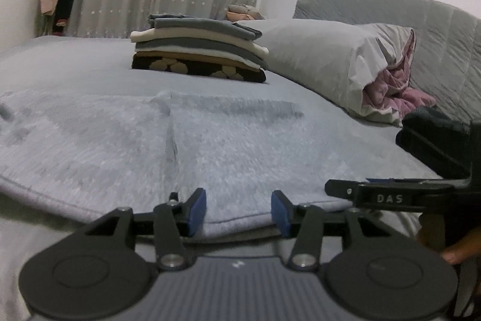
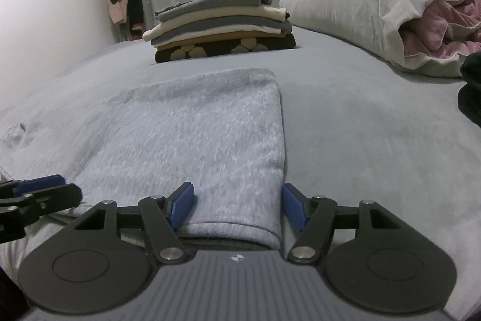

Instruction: Fold clothes

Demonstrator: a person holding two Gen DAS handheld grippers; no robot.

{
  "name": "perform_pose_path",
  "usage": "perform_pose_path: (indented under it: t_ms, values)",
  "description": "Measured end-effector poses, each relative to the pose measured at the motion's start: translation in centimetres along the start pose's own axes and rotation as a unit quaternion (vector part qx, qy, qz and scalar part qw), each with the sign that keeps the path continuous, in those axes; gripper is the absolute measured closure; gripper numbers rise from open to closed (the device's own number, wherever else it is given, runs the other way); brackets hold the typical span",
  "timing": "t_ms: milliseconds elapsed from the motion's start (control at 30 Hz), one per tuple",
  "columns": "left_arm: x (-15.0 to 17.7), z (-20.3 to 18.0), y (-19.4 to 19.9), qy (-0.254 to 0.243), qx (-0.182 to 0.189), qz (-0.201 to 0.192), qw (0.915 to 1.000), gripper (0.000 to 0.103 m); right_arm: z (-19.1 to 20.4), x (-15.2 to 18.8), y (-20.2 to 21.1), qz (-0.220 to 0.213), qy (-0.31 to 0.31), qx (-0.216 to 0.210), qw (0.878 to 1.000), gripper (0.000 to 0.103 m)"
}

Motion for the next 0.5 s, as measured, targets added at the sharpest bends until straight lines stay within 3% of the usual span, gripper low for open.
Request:
perform_pose_path:
  t_ms: [67, 133, 267, 367, 500]
  values:
    - [-0.3, 0.1, 0.7, 0.006, -0.007, -0.001, 1.0, 0.05, 0.2, -0.2, -0.1, 0.012, 0.008, 0.005, 1.0, 0.036]
    - [-0.6, 0.4, 1.4, 0.02, -0.019, 0.001, 0.9996, 0.04, 0.3, -0.7, -0.3, 0.039, 0.01, 0.008, 0.999, 0.035]
    - [-0.9, 2.6, 2.7, 0.057, -0.073, 0.011, 0.9956, 0.039, 0.6, -2.3, -0.8, 0.071, 0.021, 0.004, 0.997, 0.035]
    - [-1.1, 5.1, 3.6, 0.079, -0.128, 0.018, 0.9884, 0.038, 1.4, -3.8, -1.2, 0.067, 0.045, -0.012, 0.997, 0.034]
    - [-1.5, 8.9, 4.5, 0.119, -0.198, 0.019, 0.9727, 0.036, 3.5, -4.7, -2.3, 0.071, 0.081, -0.047, 0.993, 0.032]
Point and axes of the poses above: each gripper's, at about its wrist camera, not at the fingertips, and y roughly against the way its jaws point, z to its left, x to its underside, the point moved 10 cm from there along -y, roughly the way its jaws point, and after that the axes turned 14 degrees about -z, right-handed, at the moved point
